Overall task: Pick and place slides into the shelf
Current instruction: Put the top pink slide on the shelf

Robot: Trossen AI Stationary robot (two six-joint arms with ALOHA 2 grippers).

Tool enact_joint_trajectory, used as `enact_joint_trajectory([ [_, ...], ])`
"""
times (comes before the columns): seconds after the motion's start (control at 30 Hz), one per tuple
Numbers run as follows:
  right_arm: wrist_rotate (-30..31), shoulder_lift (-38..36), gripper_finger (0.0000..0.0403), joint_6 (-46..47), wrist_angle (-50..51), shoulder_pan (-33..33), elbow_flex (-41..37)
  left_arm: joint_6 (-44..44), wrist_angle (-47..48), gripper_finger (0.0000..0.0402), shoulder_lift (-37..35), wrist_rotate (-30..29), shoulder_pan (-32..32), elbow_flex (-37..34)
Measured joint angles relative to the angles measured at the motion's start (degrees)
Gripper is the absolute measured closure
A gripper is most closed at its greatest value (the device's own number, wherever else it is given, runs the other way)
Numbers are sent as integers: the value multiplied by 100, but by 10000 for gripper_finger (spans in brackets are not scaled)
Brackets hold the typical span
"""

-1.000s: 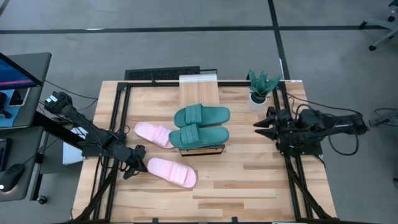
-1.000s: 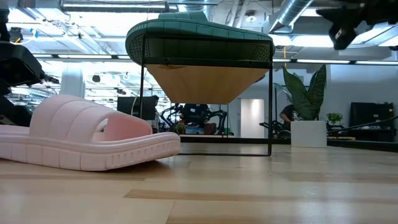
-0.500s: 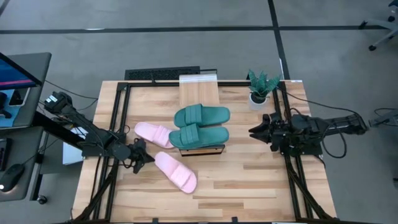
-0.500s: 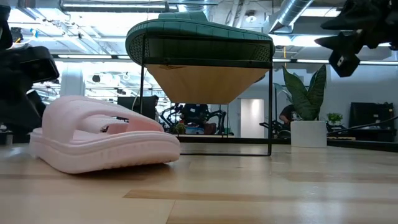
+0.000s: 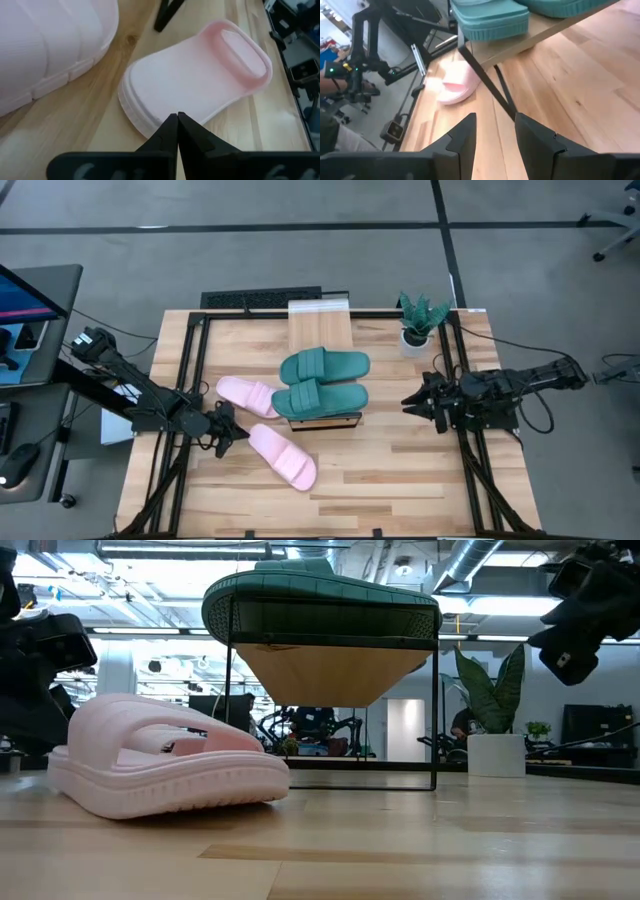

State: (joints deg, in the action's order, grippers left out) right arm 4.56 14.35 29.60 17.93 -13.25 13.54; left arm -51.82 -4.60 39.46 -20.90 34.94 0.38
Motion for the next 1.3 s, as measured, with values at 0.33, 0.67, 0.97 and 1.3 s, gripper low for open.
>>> enact_joint_trajectory([
  [0.33, 507, 0, 274, 38, 500, -62, 0, -1177, -333, 401, 2, -97, -82, 2],
  [0.67, 605, 0, 274, 36, 700, -64, 0, -16, -2414, 401, -98, 907, -50, 367],
  [0.97, 601, 341, 274, 156, 728, -66, 2, 1654, 2682, 401, -1161, -113, -48, 2786],
  [1.3, 597, 1021, 274, 476, 644, -66, 2, 700, 6572, 401, -1779, -3150, -6, 4281],
])
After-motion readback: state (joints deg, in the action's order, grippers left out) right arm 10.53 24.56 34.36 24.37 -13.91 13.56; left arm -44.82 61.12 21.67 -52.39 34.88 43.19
